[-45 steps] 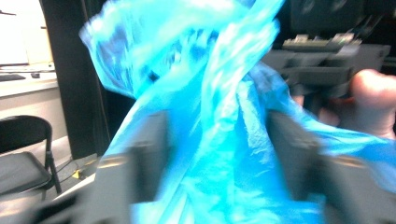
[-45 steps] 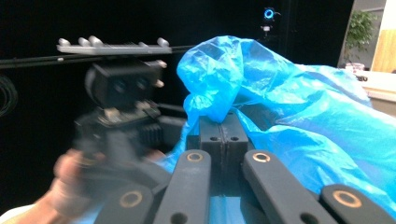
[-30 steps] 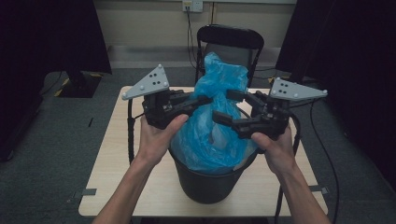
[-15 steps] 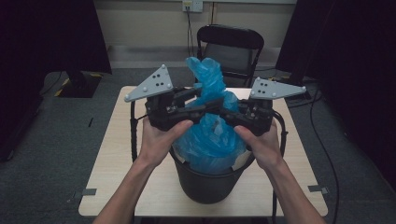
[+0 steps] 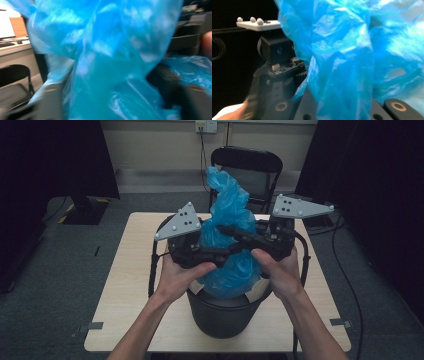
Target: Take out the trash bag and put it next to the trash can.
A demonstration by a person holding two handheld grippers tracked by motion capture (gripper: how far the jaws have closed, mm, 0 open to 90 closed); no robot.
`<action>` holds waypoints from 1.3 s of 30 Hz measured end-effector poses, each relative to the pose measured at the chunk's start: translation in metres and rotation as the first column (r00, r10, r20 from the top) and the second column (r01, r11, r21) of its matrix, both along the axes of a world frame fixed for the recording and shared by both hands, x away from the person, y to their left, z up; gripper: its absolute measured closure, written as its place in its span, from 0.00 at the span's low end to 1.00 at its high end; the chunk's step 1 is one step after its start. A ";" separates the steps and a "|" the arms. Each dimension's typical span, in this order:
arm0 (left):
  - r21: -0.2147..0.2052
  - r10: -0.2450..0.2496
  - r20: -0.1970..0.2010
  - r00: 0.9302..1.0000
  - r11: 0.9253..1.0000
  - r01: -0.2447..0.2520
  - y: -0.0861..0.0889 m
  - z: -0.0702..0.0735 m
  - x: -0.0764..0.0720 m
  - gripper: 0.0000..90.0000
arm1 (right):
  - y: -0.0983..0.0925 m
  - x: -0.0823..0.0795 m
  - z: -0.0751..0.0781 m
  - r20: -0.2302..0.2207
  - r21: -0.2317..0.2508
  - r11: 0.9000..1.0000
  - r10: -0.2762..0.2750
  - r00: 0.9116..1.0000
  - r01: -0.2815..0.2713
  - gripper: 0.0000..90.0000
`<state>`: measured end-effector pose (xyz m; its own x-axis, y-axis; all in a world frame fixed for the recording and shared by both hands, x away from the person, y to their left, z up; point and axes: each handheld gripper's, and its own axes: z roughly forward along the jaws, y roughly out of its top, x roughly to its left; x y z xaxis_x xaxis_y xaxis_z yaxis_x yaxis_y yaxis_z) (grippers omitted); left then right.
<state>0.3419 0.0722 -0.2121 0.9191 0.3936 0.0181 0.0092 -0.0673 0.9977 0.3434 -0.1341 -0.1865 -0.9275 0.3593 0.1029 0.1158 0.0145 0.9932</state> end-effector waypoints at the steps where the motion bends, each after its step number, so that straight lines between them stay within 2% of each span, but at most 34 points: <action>1: 0.010 -0.006 0.010 1.000 1.000 0.006 -0.001 -0.001 -0.001 0.55 | 0.000 0.000 0.000 0.000 0.000 1.000 0.000 1.000 0.000 0.98; 2: 0.019 -0.012 0.015 1.000 1.000 0.012 -0.003 -0.001 -0.002 0.72 | -0.002 0.000 -0.001 -0.009 0.013 1.000 0.004 1.000 -0.004 0.94; 4: 0.044 -0.029 0.014 0.999 0.999 0.028 -0.005 -0.002 -0.001 0.94 | -0.005 0.000 -0.002 -0.013 0.015 1.000 -0.008 1.000 0.009 0.77; 6: 0.049 -0.042 0.002 0.999 0.998 0.041 -0.004 -0.002 0.000 0.98 | -0.010 -0.003 -0.002 -0.010 0.010 0.999 -0.048 0.999 0.048 0.53; 7: 0.047 -0.038 -0.001 0.999 0.998 0.038 -0.003 -0.002 0.001 0.98 | -0.018 -0.005 -0.001 -0.012 0.018 0.998 -0.060 0.998 0.060 0.38; 8: 0.046 -0.035 -0.005 0.999 0.998 0.035 0.000 -0.002 0.002 0.98 | -0.022 -0.006 0.000 -0.007 0.016 0.998 -0.063 0.998 0.063 0.31; 9: 0.035 -0.031 -0.009 0.999 0.999 0.031 0.003 -0.001 0.003 0.98 | -0.022 -0.006 0.000 -0.007 0.016 0.998 -0.063 0.998 0.063 0.31; 13: -0.016 -0.019 -0.023 1.000 1.000 0.019 0.015 0.010 0.008 0.98 | -0.032 -0.010 -0.004 0.007 -0.017 0.999 -0.048 0.999 0.048 0.18; 16: -0.029 -0.013 -0.018 1.000 0.999 0.013 0.018 0.021 0.008 0.98 | -0.028 -0.011 -0.010 0.042 -0.069 0.997 -0.040 0.998 0.043 0.16; 19: -0.033 -0.016 -0.018 1.000 0.999 0.016 0.016 0.026 0.007 0.98 | -0.021 -0.008 -0.013 0.061 -0.065 0.997 -0.028 0.998 0.032 0.15; 20: -0.028 -0.014 -0.016 1.000 1.000 0.013 0.015 0.027 0.007 0.98 | -0.016 -0.005 -0.012 0.092 -0.098 0.993 -0.048 0.995 0.057 0.16; 24: -0.017 -0.010 -0.029 1.000 1.000 0.010 0.015 0.024 0.007 0.98 | -0.013 0.000 -0.010 0.106 -0.104 0.992 -0.064 0.992 0.075 0.17; 25: -0.012 0.002 -0.032 0.999 1.000 -0.003 0.017 0.023 0.007 0.98 | -0.014 -0.001 -0.009 0.128 -0.108 0.986 -0.109 0.986 0.123 0.16; 26: -0.008 0.016 -0.030 0.999 1.000 -0.016 0.019 0.023 0.007 0.98 | -0.016 -0.002 -0.008 0.143 -0.091 0.985 -0.133 0.981 0.147 0.17; 28: -0.016 0.013 -0.033 0.999 1.000 -0.014 0.022 0.023 0.008 0.98 | -0.020 -0.001 -0.008 0.143 -0.058 0.991 -0.114 0.983 0.123 0.16; 30: -0.055 -0.030 -0.046 0.999 0.998 0.027 0.022 0.024 0.009 0.98 | -0.015 0.003 -0.010 0.122 -0.089 0.989 -0.110 0.986 0.122 0.16; 32: -0.047 -0.036 -0.039 0.999 0.998 0.034 0.019 0.025 0.009 0.98 | -0.007 0.007 -0.015 0.088 -0.110 0.991 -0.067 0.994 0.077 0.15; 35: -0.043 -0.060 -0.046 0.997 0.997 0.058 0.015 0.025 0.009 0.98 | 0.000 0.012 -0.018 0.105 -0.134 0.989 -0.049 0.993 0.063 0.12; 37: -0.045 -0.063 -0.057 0.996 0.997 0.060 0.013 0.025 0.010 0.98 | 0.004 0.017 -0.019 0.101 -0.134 0.988 -0.063 0.993 0.076 0.13; 38: -0.042 -0.063 -0.057 0.996 0.997 0.061 0.012 0.025 0.011 0.98 | 0.010 0.019 -0.022 0.114 -0.158 0.983 -0.077 0.991 0.095 0.18; 39: -0.040 -0.062 -0.059 0.996 0.997 0.060 0.011 0.024 0.012 0.98 | 0.010 0.019 -0.022 0.114 -0.158 0.983 -0.077 0.991 0.095 0.18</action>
